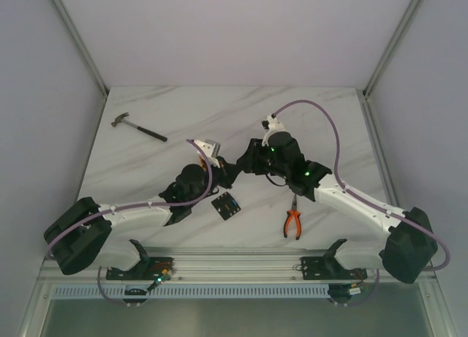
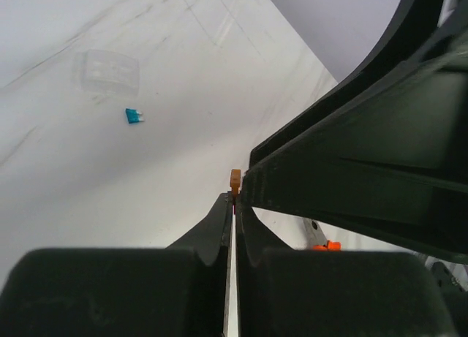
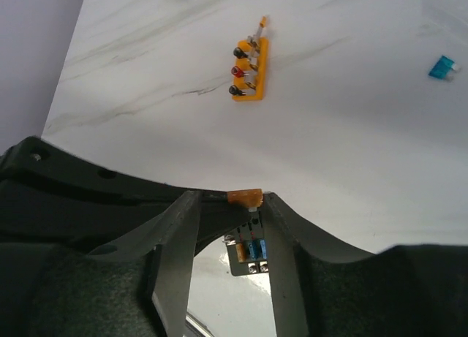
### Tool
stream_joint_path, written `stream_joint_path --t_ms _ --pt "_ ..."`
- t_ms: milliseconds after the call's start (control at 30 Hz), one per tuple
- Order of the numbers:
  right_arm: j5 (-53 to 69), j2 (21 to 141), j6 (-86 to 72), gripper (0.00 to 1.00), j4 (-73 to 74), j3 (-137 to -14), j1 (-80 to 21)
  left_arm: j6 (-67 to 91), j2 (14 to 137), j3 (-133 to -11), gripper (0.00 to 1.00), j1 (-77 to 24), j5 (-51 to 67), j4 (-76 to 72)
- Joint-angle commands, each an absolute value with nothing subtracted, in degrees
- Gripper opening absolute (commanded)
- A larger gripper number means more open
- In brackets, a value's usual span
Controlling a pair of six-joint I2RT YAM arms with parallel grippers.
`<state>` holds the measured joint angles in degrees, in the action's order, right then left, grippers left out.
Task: Snap on the fuse box
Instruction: Pick up the fuse from the center of the board.
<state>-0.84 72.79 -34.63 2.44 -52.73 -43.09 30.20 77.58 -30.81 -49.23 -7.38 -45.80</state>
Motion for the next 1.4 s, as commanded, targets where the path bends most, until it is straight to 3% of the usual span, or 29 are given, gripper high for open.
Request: stream_joint_path --t_ms 0,67,167,633,1067,1367 --pt "4.4 69.8 -28.6 0.52 -0.9 -52.9 -42.1 25.5 75.3 -32.3 0.0 -48.6 -6.9 -42.3" --pt "7.9 69.1 -23.8 0.62 -0.7 -53.7 -41.1 24.0 74.1 -32.1 0.0 -47.2 -4.5 -40.8" --pt "13.0 68.5 -15.6 0.66 1.3 -55.5 -39.6 21.5 72.4 -32.9 0.0 -45.1 0.1 -36.9" --pt "41.9 64.1 8.9 0.62 9.6 -59.8 -34.4 15.6 64.0 -34.5 0.0 -40.2 29.2 -31.4" --pt "50.3 65.5 15.7 0.43 16.6 -62.4 -34.2 13.9 61.7 -36.1 0.0 -40.3 39.5 -30.8" --pt "52.8 66.6 17.9 0.37 18.6 -62.7 -34.2 14.9 61.7 -36.0 0.0 -40.3 41.4 -32.5"
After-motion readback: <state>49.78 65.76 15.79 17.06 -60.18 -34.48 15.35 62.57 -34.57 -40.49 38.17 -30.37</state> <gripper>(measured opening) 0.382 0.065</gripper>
